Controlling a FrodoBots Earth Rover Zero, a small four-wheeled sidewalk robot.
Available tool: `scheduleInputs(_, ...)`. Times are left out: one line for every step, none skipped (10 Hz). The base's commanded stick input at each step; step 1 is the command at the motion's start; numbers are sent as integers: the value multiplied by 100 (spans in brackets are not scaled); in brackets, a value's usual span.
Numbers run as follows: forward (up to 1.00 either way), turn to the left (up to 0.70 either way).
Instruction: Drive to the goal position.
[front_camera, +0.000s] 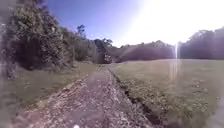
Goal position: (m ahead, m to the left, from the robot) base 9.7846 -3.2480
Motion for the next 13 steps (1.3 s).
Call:
scheduleInputs(100, 2)
scheduleInputs(100, 2)
scheduleInputs(100, 2)
scheduleInputs(100, 4)
scheduleInputs(100, 40)
scheduleInputs(100, 39)
scheduleInputs(100, 38)
scheduleInputs(100, 3)
scheduleInputs(100, 3)
scheduleInputs(100, 3)
scheduleInputs(100, 3)
scheduleInputs(100, 3)
scheduleInputs(100, 3)
